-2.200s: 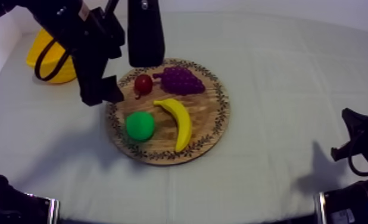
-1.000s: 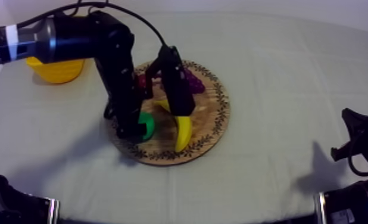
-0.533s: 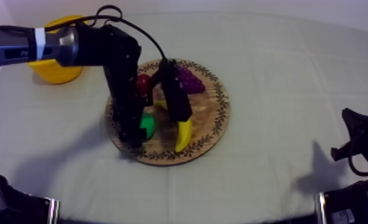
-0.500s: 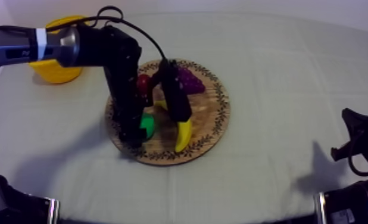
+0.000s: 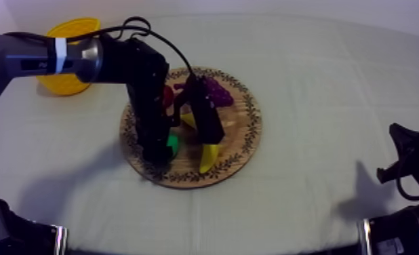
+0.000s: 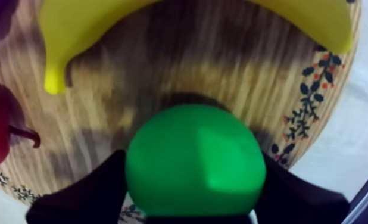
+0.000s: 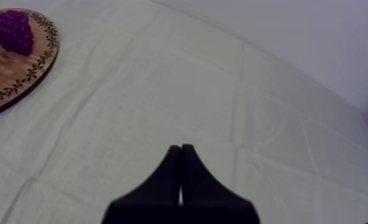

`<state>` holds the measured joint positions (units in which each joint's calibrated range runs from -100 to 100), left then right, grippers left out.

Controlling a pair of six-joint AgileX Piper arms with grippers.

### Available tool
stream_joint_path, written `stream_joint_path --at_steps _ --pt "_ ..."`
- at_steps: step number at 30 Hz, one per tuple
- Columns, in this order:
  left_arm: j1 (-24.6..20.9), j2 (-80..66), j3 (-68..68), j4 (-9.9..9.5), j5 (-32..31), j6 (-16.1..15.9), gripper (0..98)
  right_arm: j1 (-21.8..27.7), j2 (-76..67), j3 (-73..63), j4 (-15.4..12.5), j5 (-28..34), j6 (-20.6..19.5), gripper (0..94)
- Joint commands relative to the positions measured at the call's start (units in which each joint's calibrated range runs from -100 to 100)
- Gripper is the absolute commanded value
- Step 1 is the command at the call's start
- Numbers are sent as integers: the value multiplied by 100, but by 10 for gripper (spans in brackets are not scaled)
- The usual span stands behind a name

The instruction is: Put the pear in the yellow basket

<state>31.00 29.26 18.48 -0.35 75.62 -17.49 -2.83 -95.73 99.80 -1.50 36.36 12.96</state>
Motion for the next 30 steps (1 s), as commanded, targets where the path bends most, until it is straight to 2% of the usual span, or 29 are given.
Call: stream_joint_path --at_steps 1,7,12,19,30 --pt "3 7 3 6 -11 24 629 0 -3 -2 1 2 0 4" --pt "8 10 21 21 -193 67 509 0 -3 -2 1 2 0 4" --pt "14 -7 60 31 -281 87 459 0 -3 -2 1 2 0 4" --pt "20 -255 170 36 -314 104 436 0 -3 -2 1 2 0 4" --pt "-127 -1252 271 38 89 130 432 0 -3 -2 1 2 0 4"
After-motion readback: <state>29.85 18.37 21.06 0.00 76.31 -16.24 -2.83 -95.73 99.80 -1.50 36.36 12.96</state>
